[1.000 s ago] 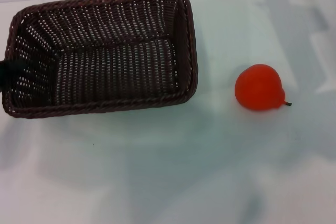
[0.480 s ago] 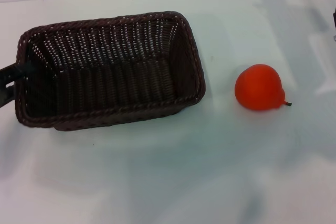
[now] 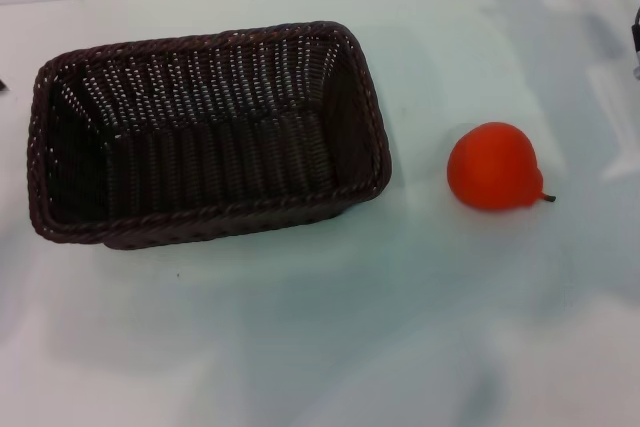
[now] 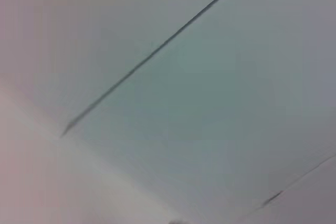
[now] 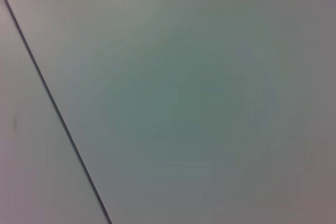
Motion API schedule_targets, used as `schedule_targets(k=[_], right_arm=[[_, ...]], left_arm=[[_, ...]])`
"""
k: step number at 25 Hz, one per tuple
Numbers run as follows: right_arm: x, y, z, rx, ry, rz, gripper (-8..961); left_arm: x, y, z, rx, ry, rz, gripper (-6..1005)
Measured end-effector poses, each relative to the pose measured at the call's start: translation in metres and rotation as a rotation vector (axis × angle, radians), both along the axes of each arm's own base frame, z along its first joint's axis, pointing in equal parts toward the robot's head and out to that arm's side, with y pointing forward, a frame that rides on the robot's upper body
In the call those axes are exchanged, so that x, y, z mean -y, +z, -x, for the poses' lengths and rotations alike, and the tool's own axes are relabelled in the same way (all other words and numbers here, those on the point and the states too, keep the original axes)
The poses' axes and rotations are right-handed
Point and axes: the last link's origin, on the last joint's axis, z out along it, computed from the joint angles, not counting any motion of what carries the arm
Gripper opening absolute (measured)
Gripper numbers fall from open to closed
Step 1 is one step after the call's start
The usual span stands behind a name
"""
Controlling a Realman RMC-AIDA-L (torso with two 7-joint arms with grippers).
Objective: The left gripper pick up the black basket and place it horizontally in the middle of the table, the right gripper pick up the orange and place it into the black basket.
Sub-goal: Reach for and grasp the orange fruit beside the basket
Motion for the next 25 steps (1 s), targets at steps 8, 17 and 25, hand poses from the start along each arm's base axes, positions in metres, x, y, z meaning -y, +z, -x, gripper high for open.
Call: schedule_targets(k=[8,17,25], right_arm=[[-0.015,0.017,0.011,0.116,0.116,0.218,945],[-0.023,0.061,0.027,0.442,0.204,0.655,945],[-0.003,0.078,0.053,0.747,0.192,1.064,946]], left_arm=[[0.001,0.020,-0.014,-0.061,-0.202,-0.278,651],[0.012,0.015,-0.037,-0.139,-0.458,-0.625,650],[0.014,0.014,-0.038,-0.159,-0.482,-0.676,646]])
